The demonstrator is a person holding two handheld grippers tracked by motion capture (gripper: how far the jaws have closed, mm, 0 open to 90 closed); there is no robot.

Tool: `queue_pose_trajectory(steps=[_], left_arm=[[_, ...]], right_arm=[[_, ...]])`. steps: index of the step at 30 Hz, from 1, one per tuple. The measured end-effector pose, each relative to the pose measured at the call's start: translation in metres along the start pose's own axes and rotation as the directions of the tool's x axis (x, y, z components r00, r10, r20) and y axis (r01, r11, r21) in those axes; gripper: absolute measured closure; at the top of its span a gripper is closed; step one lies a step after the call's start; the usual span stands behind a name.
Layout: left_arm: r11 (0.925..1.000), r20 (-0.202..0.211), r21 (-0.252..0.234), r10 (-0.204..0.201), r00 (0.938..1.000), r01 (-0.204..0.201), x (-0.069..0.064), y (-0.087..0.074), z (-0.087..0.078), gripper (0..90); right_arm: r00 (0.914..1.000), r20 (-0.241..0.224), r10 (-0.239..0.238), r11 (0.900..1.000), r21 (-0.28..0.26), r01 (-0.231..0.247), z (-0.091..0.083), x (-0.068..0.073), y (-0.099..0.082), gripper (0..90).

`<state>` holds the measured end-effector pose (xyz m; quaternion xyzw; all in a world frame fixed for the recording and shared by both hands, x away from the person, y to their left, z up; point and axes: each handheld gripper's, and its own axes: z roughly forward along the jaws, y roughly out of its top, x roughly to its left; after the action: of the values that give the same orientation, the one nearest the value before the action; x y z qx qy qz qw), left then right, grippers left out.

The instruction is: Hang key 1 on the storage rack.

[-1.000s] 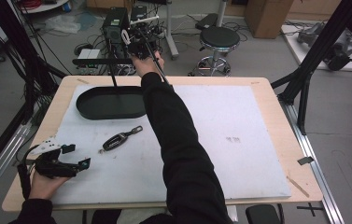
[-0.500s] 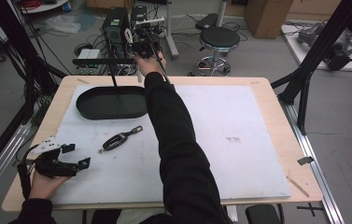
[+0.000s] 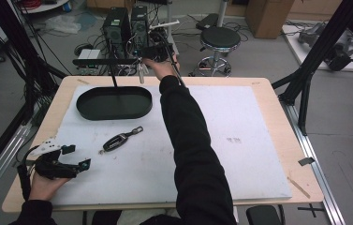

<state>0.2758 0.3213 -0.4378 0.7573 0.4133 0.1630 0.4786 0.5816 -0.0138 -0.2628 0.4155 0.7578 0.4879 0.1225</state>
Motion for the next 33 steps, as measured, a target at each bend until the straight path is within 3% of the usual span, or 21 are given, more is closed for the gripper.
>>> queue_pose_trajectory(steps=[3, 15, 24, 29, 33], left_arm=[[1.0000, -0.003, 0.002, 0.000, 1.0000, 0.000, 0.000, 0.000, 0.000, 5.6], [1.0000, 0.000, 0.006, 0.006, 1.0000, -0.006, -0.004, 0.001, 0.001, 5.6], [0.9999, -0.006, 0.009, 0.005, 1.0000, -0.005, -0.004, 0.001, 0.001, 5.6], [0.9998, -0.005, 0.017, 0.009, 0.9999, -0.009, -0.005, 0.001, 0.002, 5.6], [0.9998, -0.008, 0.019, 0.009, 0.9999, -0.009, -0.006, 0.001, 0.002, 5.7]], right_arm=[[0.9992, -0.022, -0.033, 0.9988, 0.035, 0.034, -0.005, -0.006, -0.006, 0.7], [0.9920, -0.020, -0.125, 0.9903, 0.059, 0.126, -0.033, -0.016, -0.023, 0.7], [0.9899, -0.040, -0.136, 0.9883, 0.064, 0.139, -0.053, -0.022, -0.036, 0.7], [0.9915, -0.050, -0.120, 0.9878, 0.094, 0.124, -0.065, -0.031, -0.048, 0.7], [0.9914, -0.063, -0.115, 0.9890, 0.087, 0.120, -0.075, -0.035, -0.058, 0.7]])
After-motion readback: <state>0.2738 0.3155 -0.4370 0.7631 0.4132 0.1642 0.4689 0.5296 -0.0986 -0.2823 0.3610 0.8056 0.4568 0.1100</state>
